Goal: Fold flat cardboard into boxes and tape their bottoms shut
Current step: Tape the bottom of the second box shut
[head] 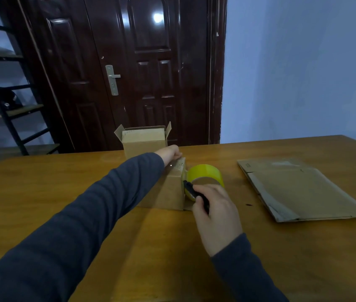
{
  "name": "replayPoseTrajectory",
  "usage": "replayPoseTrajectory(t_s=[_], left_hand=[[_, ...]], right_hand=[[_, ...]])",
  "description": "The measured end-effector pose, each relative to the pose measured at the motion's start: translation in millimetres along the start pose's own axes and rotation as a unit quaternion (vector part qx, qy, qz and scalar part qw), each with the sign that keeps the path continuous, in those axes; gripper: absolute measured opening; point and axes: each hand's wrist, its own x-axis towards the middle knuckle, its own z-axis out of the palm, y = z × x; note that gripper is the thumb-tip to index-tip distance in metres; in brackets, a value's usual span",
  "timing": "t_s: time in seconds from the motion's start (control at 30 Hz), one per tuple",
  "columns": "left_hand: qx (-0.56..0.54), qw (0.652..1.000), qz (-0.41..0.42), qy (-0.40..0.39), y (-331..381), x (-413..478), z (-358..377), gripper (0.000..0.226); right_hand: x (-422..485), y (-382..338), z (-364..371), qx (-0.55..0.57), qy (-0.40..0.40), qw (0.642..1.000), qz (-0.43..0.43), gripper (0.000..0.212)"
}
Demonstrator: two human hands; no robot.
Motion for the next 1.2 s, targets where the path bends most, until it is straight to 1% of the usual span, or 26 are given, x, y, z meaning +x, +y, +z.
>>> replayPoseTrajectory(t_s=[0.07, 0.1, 0.17, 0.23, 0.3, 0.4, 0.47, 0.57, 0.6, 0.63, 0.67, 0.73, 0.77, 0.8, 0.83, 0.9, 0.97, 1.03, 1.1, 1.2], left_hand=[[0.006, 1.000, -0.023, 0.010, -2, 8, 5, 0.045], [0.031, 0.999, -0.012, 0.005, -8, 10, 7, 0.050], [0.108, 0.994, 0.025, 0.014, -18, 9, 9, 0.059], [0.216, 0.971, 0.083, 0.065, -29, 12, 14, 0.057], [0.274, 0.948, 0.124, 0.108, -35, 11, 20, 0.053], [0.294, 0.934, 0.144, 0.143, -39, 10, 28, 0.045], [0.302, 0.929, 0.149, 0.153, -40, 9, 29, 0.043], [0.293, 0.932, 0.148, 0.153, -40, 9, 27, 0.043], [0.286, 0.936, 0.146, 0.148, -40, 8, 27, 0.044], [0.279, 0.937, 0.149, 0.146, -40, 8, 27, 0.045], [0.271, 0.940, 0.147, 0.145, -40, 8, 27, 0.046], [0.264, 0.942, 0.148, 0.145, -40, 9, 27, 0.047], [0.268, 0.941, 0.147, 0.146, -41, 9, 27, 0.046], [0.276, 0.939, 0.146, 0.143, -40, 10, 26, 0.045], [0.286, 0.936, 0.146, 0.140, -41, 10, 27, 0.046], [0.307, 0.929, 0.148, 0.140, -40, 9, 28, 0.048], [0.316, 0.923, 0.153, 0.156, -41, 8, 30, 0.048], [0.319, 0.920, 0.153, 0.170, -41, 7, 32, 0.047], [0.324, 0.918, 0.149, 0.174, -40, 8, 32, 0.049], [0.337, 0.920, 0.124, 0.155, -32, 9, 33, 0.061]], right_hand=[[1, 6, -10, 0.002, 0.028, 1.000, 0.010, 0.032], [3, 10, -15, 0.000, 0.050, 0.999, 0.019, 0.032], [9, 22, -25, -0.012, 0.086, 0.995, 0.053, 0.032], [17, 38, -30, -0.048, 0.099, 0.989, 0.098, 0.033], [23, 54, -31, -0.119, 0.067, 0.979, 0.148, 0.035], [24, 71, -28, -0.202, -0.012, 0.955, 0.215, 0.042], [22, 79, -26, -0.249, -0.046, 0.941, 0.226, 0.042], [25, 82, -26, -0.331, -0.075, 0.912, 0.228, 0.034], [29, 82, -25, -0.340, -0.073, 0.911, 0.223, 0.034], [34, 82, -23, -0.329, -0.065, 0.919, 0.208, 0.038], [39, 82, -19, -0.299, -0.057, 0.934, 0.185, 0.046], [51, 79, -8, -0.214, -0.063, 0.965, 0.137, 0.070], [56, 78, -3, -0.177, -0.072, 0.974, 0.123, 0.080], [61, 78, 3, -0.149, -0.084, 0.978, 0.116, 0.084], [64, 80, 7, -0.128, -0.095, 0.981, 0.107, 0.084], [68, 84, 12, -0.113, -0.104, 0.984, 0.085, 0.075], [70, 86, 11, -0.141, -0.092, 0.984, 0.061, 0.070], [71, 89, 11, -0.209, -0.062, 0.975, 0.039, 0.072], [71, 89, 9, -0.250, -0.030, 0.967, 0.033, 0.075], [72, 93, 4, -0.280, -0.002, 0.959, 0.040, 0.079]])
